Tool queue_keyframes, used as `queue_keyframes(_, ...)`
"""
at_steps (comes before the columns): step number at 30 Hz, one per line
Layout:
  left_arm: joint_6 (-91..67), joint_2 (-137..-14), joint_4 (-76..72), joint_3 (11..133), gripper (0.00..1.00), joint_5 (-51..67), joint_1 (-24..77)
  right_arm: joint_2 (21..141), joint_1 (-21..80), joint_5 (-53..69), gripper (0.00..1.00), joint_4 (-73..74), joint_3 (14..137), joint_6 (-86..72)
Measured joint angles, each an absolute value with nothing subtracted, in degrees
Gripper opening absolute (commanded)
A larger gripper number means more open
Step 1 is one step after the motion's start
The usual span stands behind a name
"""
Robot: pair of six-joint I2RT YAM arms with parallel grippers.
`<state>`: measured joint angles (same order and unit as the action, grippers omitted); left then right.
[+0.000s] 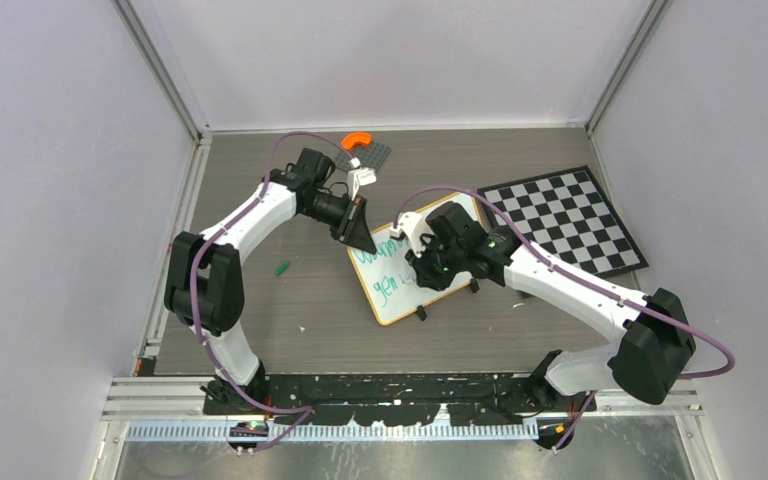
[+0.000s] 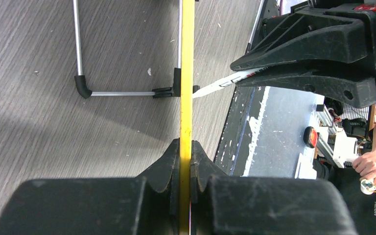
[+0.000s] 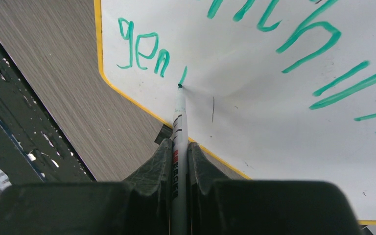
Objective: Write a sentence on the whiteboard
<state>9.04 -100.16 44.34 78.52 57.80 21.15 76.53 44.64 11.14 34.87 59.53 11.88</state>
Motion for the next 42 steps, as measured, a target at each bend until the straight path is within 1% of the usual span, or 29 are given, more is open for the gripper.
queue_keyframes(9, 9.0, -100.2, 44.4, 78.5, 0.0, 57.8, 21.1, 76.5, 44.7, 11.0, 0.0, 36.1, 59.6, 12.9)
queue_keyframes(22, 9.0, -100.1, 44.4, 78.5, 0.0, 57.8, 21.1, 78.1, 44.7, 10.5, 0.0, 34.1, 65.1, 12.0)
queue_keyframes(31, 9.2, -100.1, 44.4, 78.5, 0.0, 57.7, 21.1, 78.7, 44.9, 10.0, 0.0, 34.3, 64.6, 11.8)
queue_keyframes(42, 9.2, -100.1, 44.3, 78.5, 0.0, 57.7, 21.1, 77.6, 45.1, 10.6, 0.0, 35.4, 59.7, 11.7)
